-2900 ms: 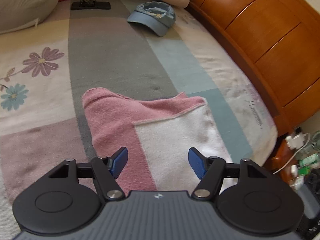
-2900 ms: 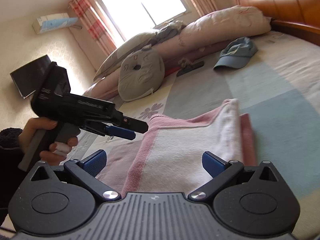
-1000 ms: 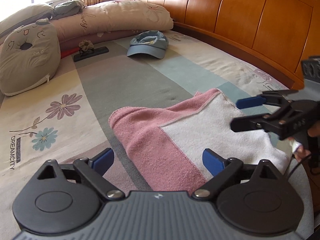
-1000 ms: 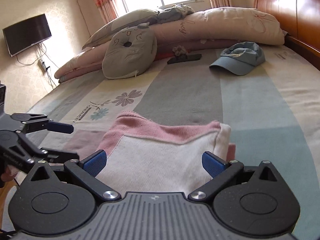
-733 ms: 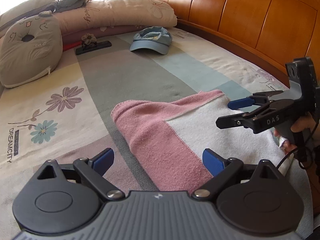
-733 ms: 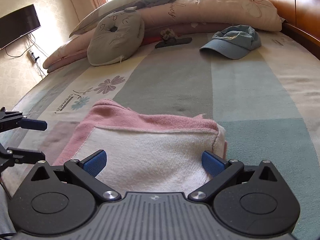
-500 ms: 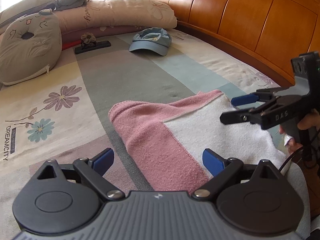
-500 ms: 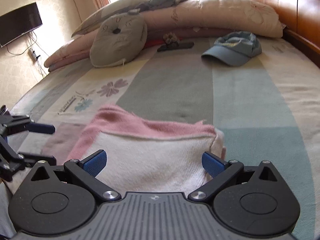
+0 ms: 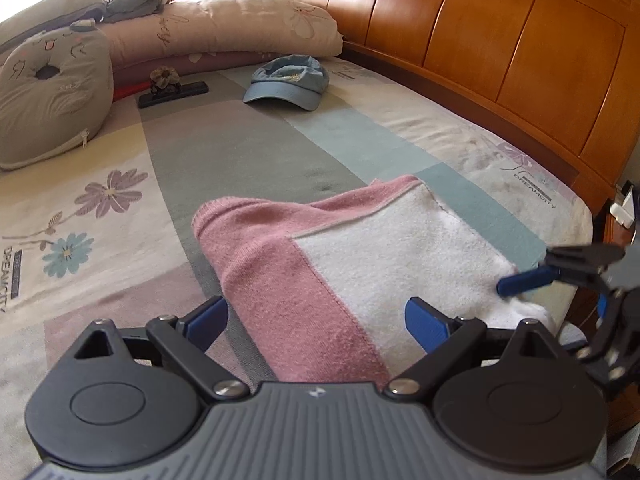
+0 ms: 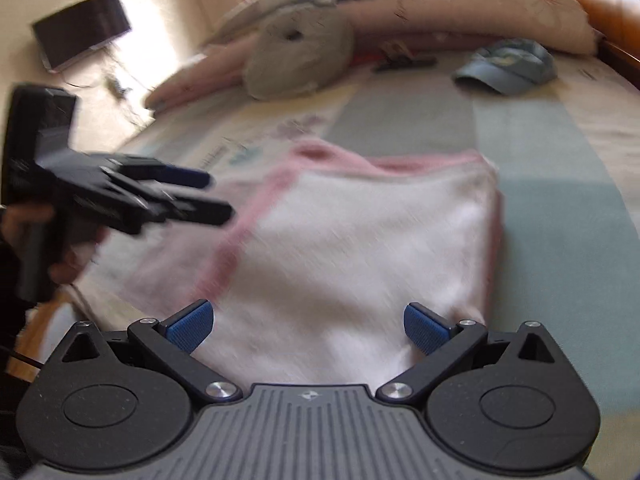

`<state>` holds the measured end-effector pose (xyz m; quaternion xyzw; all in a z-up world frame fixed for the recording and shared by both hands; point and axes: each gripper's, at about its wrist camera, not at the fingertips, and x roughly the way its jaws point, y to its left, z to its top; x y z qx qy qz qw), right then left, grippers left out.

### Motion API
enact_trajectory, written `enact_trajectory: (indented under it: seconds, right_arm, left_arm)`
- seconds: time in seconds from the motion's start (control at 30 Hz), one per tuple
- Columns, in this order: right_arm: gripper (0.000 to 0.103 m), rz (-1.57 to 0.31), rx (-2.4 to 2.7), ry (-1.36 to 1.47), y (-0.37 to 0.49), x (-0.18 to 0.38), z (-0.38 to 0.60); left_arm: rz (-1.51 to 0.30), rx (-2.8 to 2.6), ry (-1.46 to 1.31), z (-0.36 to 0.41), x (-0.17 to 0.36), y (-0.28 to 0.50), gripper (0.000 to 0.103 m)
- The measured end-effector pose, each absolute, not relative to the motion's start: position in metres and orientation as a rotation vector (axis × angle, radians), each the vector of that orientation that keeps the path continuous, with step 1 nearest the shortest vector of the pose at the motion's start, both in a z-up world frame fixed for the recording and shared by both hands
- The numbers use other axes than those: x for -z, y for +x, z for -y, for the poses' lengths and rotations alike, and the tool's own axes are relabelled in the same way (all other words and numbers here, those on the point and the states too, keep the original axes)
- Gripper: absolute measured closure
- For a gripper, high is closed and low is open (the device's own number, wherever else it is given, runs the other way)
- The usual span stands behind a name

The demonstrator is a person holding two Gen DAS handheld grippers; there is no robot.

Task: Fold clothes

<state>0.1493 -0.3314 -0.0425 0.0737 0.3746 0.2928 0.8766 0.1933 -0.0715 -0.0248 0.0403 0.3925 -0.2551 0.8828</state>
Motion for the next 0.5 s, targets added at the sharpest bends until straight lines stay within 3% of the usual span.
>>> enact_trajectory:
  seconds: [0.5]
  right_arm:
    - [0.000,-0.838,-0.499,0.139,0.105,0.056,0.331]
  left_arm:
    - [-0.858,0.511,0.037,0.069,0.032,0.169,0.008]
